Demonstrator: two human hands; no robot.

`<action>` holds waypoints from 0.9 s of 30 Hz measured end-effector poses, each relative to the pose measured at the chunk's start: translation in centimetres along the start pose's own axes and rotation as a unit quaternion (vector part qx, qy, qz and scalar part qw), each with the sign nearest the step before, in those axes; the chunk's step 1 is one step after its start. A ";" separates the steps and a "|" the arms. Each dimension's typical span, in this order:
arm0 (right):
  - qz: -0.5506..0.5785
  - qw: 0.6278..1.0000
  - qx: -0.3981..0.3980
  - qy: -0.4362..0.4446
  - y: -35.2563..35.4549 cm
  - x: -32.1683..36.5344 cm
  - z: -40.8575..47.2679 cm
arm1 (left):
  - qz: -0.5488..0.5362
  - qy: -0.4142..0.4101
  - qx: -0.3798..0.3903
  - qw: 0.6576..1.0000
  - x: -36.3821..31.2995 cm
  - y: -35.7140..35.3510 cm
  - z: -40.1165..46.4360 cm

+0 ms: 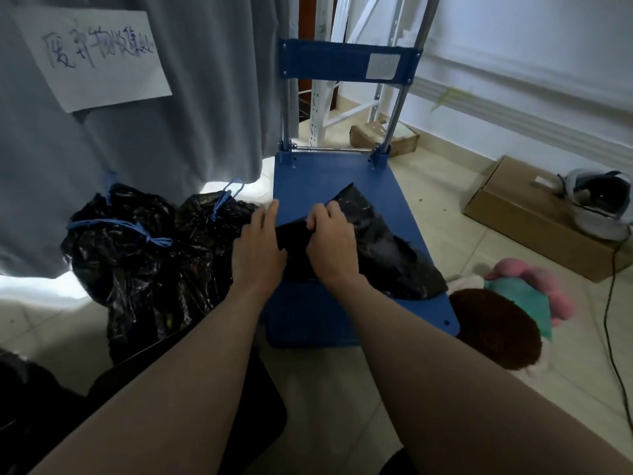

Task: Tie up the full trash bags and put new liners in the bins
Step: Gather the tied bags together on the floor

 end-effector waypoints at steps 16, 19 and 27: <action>0.253 0.938 -0.197 0.129 15.5 18.5 -4.8 | -0.112 0.081 -0.158 0.978 1.9 22.3 -5.3; 0.202 0.978 -0.042 -0.027 14.0 15.7 -4.4 | -0.156 0.069 -0.181 0.969 1.5 25.5 -6.0; 0.127 0.892 0.388 -0.195 9.6 14.2 -9.3 | -0.129 0.013 -0.025 0.991 1.7 27.8 -8.3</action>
Point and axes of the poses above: each hand's wrist, its own z-axis towards the middle knuckle, its own y-axis out of the back of the hand, x = y × z, the point moved 4 cm from there along z, towards the middle knuckle, and after that the axes turned 1 degree about -y, right-handed, at the moved point
